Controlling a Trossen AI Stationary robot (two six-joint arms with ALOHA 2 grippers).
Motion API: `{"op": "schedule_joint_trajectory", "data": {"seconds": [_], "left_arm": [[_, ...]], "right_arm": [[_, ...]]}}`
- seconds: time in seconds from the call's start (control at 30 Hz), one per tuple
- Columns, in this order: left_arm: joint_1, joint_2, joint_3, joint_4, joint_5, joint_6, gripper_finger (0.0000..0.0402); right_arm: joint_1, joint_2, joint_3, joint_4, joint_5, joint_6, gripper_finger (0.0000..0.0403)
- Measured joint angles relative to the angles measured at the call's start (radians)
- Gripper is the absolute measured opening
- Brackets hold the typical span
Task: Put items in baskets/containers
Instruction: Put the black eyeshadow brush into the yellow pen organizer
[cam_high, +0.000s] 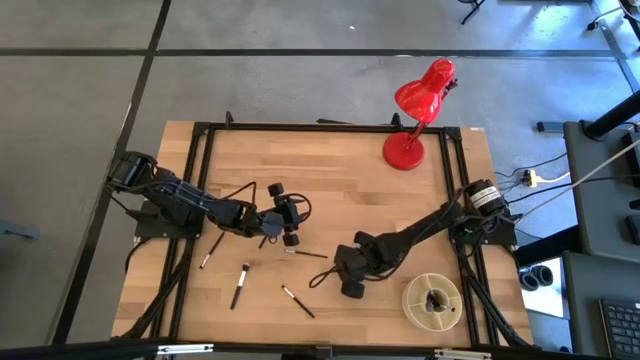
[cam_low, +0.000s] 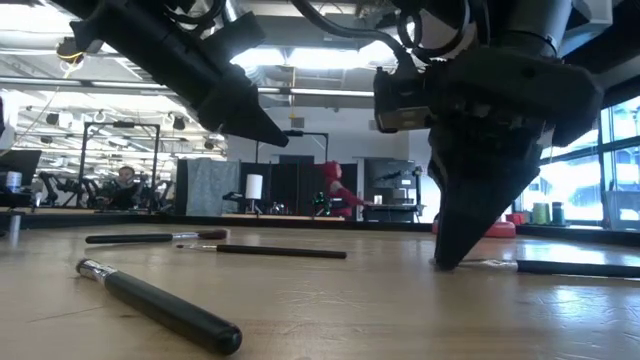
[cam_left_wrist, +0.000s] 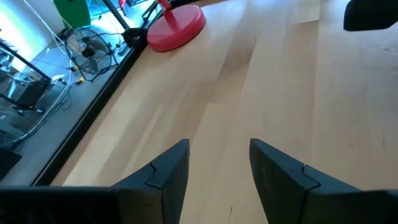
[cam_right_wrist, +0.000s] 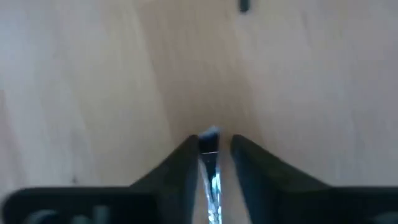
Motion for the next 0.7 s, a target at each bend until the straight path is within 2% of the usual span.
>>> {"op": "schedule_joint_trajectory", "data": {"seconds": [0.1,0.13,0.3,0.47,0.7], "left_arm": [[0.000,0.000,0.000,0.010,0.000,0.007,0.0164],[0.000,0.000,0.000,0.013,0.000,0.007,0.0164],[0.000,0.000,0.000,0.013,-0.001,0.008,0.0164],[0.000,0.000,0.000,0.012,-0.002,0.022,0.0164],[0.000,0.000,0.000,0.011,-0.003,0.038,0.0164]], "right_arm": [[0.000,0.002,-0.001,0.009,0.017,0.033,0.0023],[0.000,0.002,-0.001,0.014,0.017,0.043,0.0014],[0.017,-0.001,0.018,-0.010,0.041,0.091,0.0006],[0.056,-0.052,0.101,-0.193,0.114,0.098,0.0003],[0.171,-0.195,0.271,-0.517,0.356,0.207,0.0002]]}}
